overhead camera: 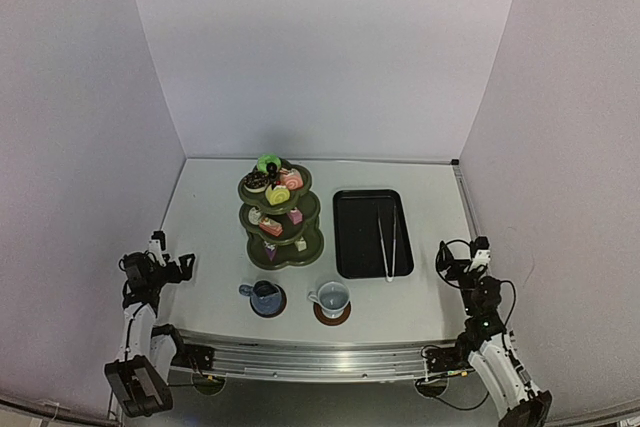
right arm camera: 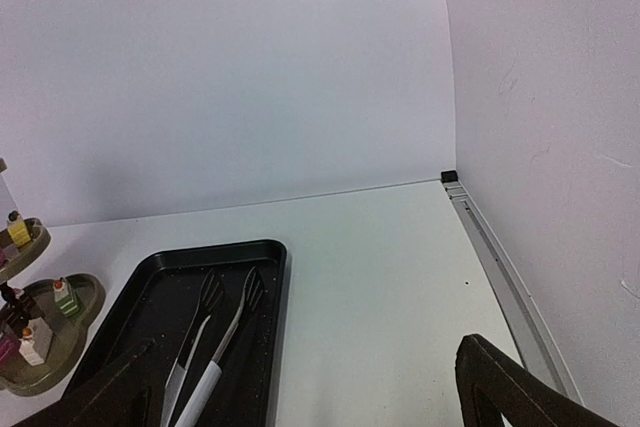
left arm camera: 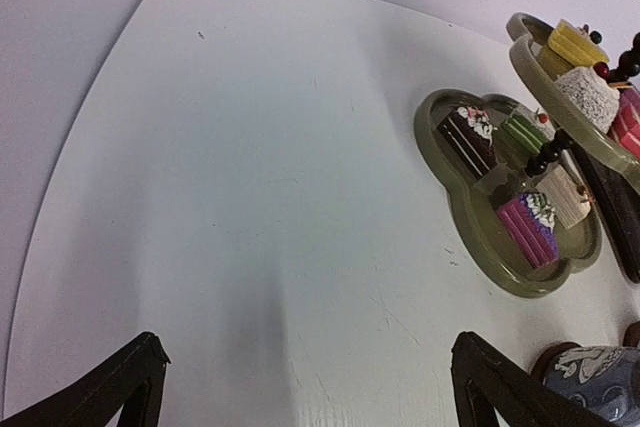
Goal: Serve the afternoon tea
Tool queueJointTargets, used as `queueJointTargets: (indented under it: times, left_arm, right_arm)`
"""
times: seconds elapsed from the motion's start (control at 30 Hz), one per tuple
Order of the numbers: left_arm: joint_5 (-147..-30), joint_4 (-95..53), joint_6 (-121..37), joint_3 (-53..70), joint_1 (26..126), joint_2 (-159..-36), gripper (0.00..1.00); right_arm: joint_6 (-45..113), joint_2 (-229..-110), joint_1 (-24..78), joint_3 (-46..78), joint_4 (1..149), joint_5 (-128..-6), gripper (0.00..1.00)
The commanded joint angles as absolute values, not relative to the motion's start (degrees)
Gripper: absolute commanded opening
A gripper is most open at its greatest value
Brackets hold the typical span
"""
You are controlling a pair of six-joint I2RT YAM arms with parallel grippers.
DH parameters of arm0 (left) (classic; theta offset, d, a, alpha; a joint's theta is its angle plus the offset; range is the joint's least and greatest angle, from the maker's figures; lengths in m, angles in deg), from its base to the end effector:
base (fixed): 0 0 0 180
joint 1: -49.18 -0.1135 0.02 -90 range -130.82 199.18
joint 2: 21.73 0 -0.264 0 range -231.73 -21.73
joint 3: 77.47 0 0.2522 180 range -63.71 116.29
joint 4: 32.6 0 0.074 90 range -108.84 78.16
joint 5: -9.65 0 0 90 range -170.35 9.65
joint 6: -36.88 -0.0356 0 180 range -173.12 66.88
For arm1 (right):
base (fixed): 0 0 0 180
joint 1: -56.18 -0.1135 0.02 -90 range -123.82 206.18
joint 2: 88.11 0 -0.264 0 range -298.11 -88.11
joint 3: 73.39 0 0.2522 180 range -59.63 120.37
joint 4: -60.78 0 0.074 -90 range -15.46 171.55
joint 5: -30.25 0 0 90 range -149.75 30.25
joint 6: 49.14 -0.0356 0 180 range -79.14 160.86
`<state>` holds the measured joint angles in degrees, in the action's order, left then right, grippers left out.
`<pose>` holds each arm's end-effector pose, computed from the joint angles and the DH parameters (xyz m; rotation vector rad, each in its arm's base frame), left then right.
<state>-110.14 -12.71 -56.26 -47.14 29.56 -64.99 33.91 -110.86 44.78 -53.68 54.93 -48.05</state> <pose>0.1582 0.0376 0.1811 0.0003 2.0755 -0.3147 0.1358 0.0200 0.2076 0.1041 1.5200 0.1005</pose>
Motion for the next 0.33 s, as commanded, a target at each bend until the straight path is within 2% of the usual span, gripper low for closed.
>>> queueJointTargets:
  times: [0.0,0.3]
  left_arm:
    - [-113.01,-14.35,-58.49,-47.62,29.27,-64.24,1.00]
    - [-100.58,-17.21,-50.64,-48.19,29.35,-64.24,1.00]
  right_arm:
    - [31.94,-108.87,44.85,-54.91,55.15,-48.25,0.98]
    - [30.19,-108.85,44.88,-55.19,55.12,-47.73,0.98]
